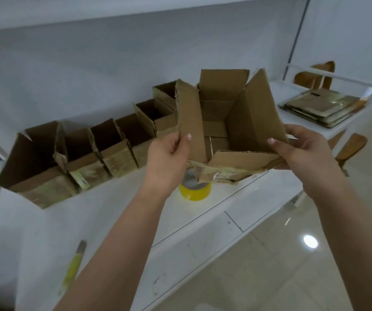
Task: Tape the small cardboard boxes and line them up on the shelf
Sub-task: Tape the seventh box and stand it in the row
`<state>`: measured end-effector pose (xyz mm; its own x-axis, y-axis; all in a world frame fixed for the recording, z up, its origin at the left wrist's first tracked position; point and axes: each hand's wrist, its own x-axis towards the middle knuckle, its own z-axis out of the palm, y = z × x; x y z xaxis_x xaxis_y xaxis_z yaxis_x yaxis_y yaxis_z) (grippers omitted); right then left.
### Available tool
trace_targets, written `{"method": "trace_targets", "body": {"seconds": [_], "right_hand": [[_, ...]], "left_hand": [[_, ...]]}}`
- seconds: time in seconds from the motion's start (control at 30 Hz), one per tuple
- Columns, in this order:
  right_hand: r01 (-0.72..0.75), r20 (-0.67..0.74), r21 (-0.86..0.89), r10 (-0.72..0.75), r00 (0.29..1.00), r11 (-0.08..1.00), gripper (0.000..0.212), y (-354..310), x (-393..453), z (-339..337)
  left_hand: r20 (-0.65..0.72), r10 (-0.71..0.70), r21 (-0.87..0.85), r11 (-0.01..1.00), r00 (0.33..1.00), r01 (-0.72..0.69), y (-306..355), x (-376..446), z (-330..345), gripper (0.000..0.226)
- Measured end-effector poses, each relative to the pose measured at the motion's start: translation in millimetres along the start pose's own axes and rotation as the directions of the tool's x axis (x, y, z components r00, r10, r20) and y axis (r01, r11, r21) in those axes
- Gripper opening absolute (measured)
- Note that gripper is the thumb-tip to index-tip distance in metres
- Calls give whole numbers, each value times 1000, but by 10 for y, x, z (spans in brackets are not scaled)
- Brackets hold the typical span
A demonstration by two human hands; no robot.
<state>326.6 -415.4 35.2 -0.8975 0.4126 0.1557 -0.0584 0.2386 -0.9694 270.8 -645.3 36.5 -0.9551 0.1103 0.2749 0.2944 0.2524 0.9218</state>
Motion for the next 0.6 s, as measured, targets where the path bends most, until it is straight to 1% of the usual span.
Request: {"method": "trace_targets", "body": {"seconds": [0.1,0.17,0.27,0.37,0.5,0.6], "right_hand": [[-50,-48,-20,49,998,999,19,127,200,-423],[-99,-44,-49,97,994,994,11,228,344,-686],[-214,-14,-79,213,977,974,20,400,565,-980],[-266,9,-59,267,964,962,8,547,795,-1161],[-276,-10,-75,276,961,958,18,749,1090,-1281],[-261,9,-91,263,965,961,22,895,1295,-1276]], "left_hand": [[-8,-25,-58,998,1000,24,49,109,528,38],[-12,-46,-64,997,999,45,71,171,852,37],[-24,-86,-70,994,996,84,74,269,1285,38],[-57,-122,-31,992,991,121,61,362,1629,39],[-52,-195,1,981,979,195,18,507,1943,39],[-49,-248,68,966,967,251,-78,659,2061,41]]}}
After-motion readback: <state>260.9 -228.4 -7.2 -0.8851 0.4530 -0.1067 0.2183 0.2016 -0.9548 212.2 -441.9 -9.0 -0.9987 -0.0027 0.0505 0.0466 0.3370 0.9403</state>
